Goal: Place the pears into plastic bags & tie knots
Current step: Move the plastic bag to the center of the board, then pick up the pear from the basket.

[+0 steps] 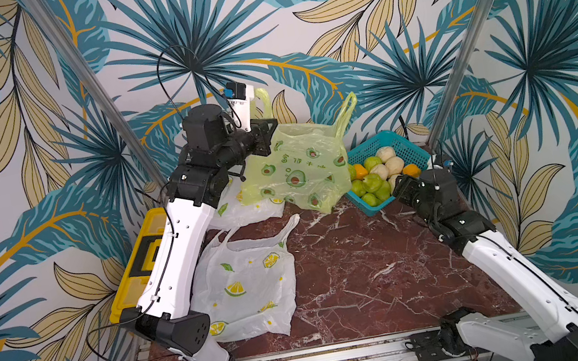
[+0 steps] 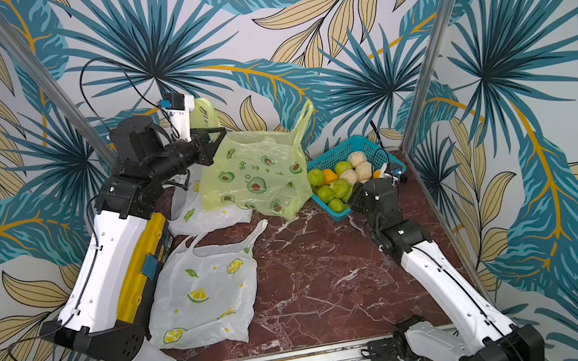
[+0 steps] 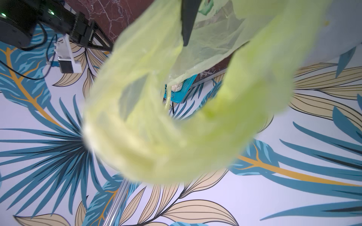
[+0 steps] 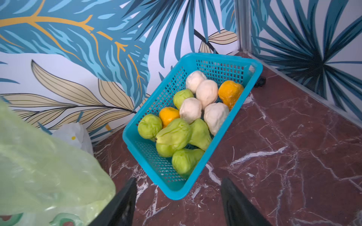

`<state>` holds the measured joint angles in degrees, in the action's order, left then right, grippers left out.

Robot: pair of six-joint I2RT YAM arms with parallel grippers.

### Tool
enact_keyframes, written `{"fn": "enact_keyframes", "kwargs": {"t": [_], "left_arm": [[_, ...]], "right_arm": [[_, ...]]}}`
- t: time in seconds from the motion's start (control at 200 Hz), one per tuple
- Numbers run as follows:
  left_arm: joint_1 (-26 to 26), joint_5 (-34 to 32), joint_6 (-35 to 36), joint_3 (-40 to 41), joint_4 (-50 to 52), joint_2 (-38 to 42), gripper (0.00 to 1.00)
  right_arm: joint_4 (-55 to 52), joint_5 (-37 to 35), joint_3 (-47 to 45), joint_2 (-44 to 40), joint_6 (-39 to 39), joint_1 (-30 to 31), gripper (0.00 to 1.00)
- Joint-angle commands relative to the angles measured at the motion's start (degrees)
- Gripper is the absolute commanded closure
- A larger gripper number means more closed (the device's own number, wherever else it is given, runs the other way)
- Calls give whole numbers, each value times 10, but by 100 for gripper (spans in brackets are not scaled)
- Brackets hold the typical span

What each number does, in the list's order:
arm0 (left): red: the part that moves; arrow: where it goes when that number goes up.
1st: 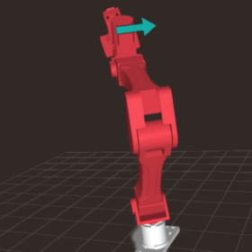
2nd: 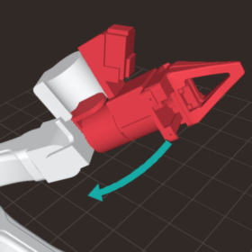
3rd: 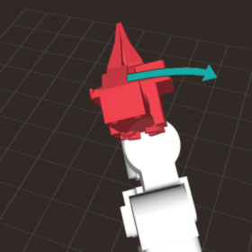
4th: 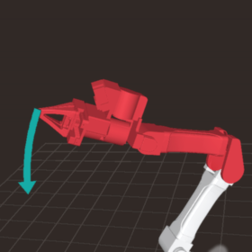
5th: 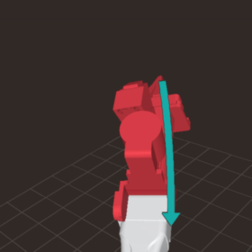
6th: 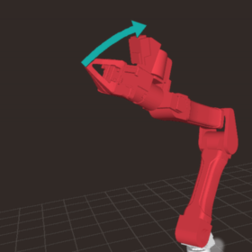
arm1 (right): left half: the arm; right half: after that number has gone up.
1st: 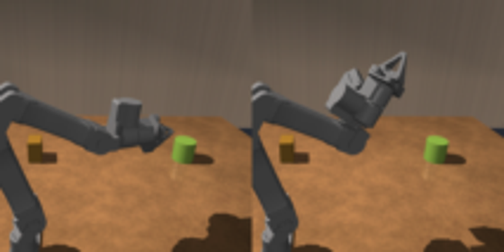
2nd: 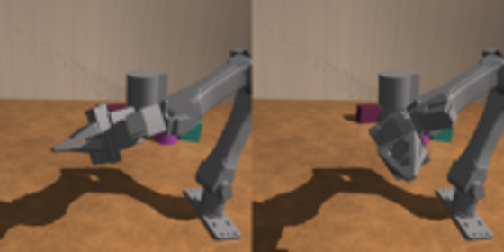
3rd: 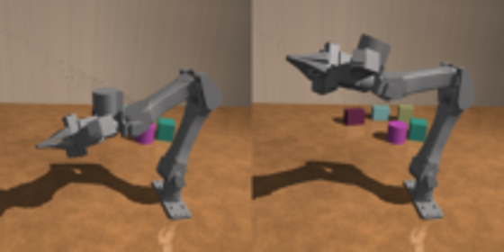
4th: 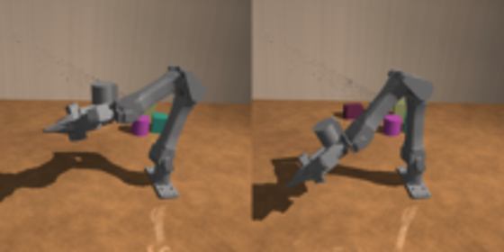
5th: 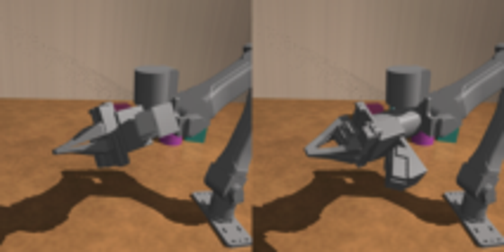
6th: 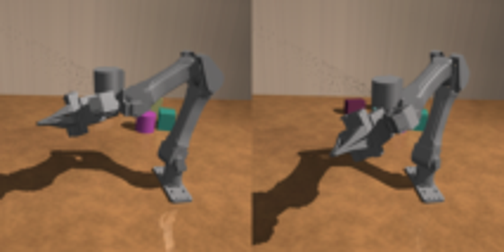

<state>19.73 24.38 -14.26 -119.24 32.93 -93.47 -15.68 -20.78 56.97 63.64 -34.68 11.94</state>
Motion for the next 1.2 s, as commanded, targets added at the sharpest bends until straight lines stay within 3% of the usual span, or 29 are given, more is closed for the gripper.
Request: {"fn": "enact_keyframes", "kwargs": {"t": [0.0,0.23,0.32,0.556,0.901,1.061,1.197], "left_arm": [[-35,92,-25,31,20,16,100],[-59,233,-44,118,19,31,100],[-67,249,-34,140,28,45,100],[-108,291,-26,188,32,78,100],[-111,304,8,261,31,105,100],[-110,305,22,279,31,107,100],[-110,295,32,298,31,115,100]], "right_arm": [[-60,-9,54,69,30,0,27],[-107,-5,171,237,45,-10,16],[-123,0,221,301,49,-9,10],[-172,16,322,440,40,-10,4],[-195,29,383,532,14,-10,1],[-152,121,385,537,5,-13,1],[-155,133,389,536,-50,-28,1]]}}
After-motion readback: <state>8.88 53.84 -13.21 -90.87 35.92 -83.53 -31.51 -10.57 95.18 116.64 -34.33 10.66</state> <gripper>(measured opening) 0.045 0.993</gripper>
